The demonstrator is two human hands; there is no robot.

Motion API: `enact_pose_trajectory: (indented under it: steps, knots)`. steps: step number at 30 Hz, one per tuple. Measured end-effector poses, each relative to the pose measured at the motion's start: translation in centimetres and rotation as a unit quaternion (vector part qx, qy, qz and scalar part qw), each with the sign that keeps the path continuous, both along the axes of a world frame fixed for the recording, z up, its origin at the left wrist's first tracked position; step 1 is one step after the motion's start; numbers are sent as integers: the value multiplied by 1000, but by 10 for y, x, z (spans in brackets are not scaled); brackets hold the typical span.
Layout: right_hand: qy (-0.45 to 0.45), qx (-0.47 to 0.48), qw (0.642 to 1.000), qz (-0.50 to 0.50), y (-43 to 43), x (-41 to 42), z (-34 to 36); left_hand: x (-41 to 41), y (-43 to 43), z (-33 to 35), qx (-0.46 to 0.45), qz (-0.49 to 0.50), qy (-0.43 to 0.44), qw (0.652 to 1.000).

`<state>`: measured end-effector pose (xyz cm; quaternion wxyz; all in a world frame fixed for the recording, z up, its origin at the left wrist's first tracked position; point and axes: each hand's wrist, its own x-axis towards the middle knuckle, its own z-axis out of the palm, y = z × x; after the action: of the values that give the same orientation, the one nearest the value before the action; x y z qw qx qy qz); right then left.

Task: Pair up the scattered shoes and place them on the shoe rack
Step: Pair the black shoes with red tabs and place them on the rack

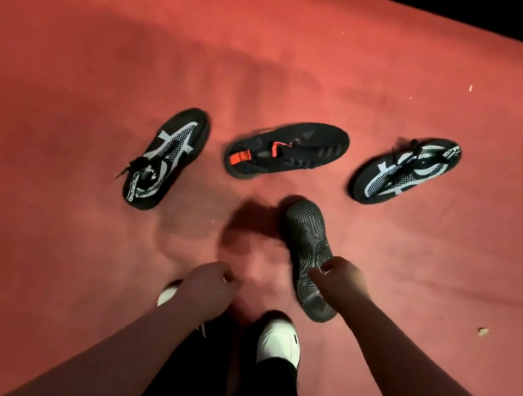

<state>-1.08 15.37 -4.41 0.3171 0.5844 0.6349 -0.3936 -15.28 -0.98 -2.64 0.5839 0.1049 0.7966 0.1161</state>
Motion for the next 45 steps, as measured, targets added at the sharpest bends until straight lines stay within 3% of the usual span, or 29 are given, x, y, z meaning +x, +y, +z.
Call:
enact_pose_trajectory:
  steps: [3,6,9,13,24,30,34,37,39,45]
  knots:
    - [-21,47,995,81,1,-8,-37,16,-1,-16,-6,30,-20,999]
    - [-34,100,984,146,5,-27,-77,13,-3,-28,-13,-20,-26,999]
    - [-27,133,974,181,10,-47,-109,-16,-1,-42,-2,-90,29,996]
    - [-27,152,969,193,12,-59,-130,-46,-10,-59,-9,-88,87,992]
    - [83,179,977,76,40,-53,-44,-29,-11,-43,-15,-86,51,995]
    - [233,282,929,-51,65,-51,24,-26,4,-28,-25,-133,78,988]
    - [191,353,913,-71,51,-14,31,-25,12,-23,-38,-175,92,980]
    - [30,239,970,18,22,20,12,-22,18,-20,-43,-188,87,977]
    - [-55,144,984,85,3,41,0,-20,22,-18,-45,-205,89,974]
    - [29,55,998,-13,-12,53,-4,-19,30,-14,-46,-228,85,969]
